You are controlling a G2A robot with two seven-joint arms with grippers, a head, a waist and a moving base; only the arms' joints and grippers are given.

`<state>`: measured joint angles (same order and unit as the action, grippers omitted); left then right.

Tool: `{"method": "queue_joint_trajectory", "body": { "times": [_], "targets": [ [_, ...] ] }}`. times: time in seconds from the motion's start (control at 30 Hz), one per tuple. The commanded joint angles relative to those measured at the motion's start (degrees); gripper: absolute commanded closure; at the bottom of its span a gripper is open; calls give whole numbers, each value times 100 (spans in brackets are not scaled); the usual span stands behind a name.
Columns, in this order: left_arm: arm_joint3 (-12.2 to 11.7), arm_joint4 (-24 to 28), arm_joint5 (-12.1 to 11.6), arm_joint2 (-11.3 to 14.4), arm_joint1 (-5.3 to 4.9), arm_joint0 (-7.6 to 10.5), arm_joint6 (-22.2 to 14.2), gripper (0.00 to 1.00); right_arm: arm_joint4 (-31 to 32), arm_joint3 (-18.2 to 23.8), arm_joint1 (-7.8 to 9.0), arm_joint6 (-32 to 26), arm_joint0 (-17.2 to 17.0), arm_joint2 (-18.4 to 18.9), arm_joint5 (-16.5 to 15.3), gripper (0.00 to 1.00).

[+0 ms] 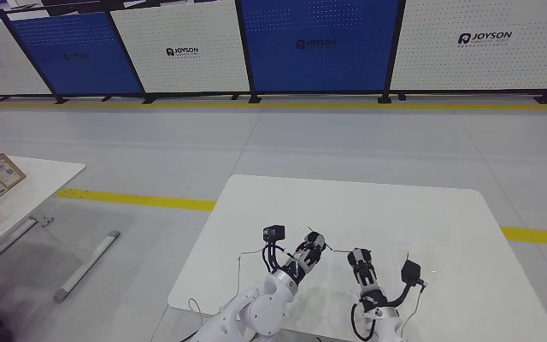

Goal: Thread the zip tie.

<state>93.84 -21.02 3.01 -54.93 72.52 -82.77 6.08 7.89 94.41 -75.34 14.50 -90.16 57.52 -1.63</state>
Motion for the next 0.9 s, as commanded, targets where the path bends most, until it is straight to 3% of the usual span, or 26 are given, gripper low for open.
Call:
{"method": "queue_joint_trajectory", "body": {
  "times": [0.0, 0.27, 0.87],
  "targets": [
    [0, 0, 0, 0, 0, 0, 0, 100, -3, -22, -13, -9, 16, -2, 3, 100],
    [0, 0, 0, 0, 0, 0, 0, 100, 36, -79, -71, -8, 60, -16, 108, 100],
    [0, 0, 0, 0, 0, 0, 0, 100, 97, -79, -148, -60, -13, 84, -3, 100]
  ]
}}
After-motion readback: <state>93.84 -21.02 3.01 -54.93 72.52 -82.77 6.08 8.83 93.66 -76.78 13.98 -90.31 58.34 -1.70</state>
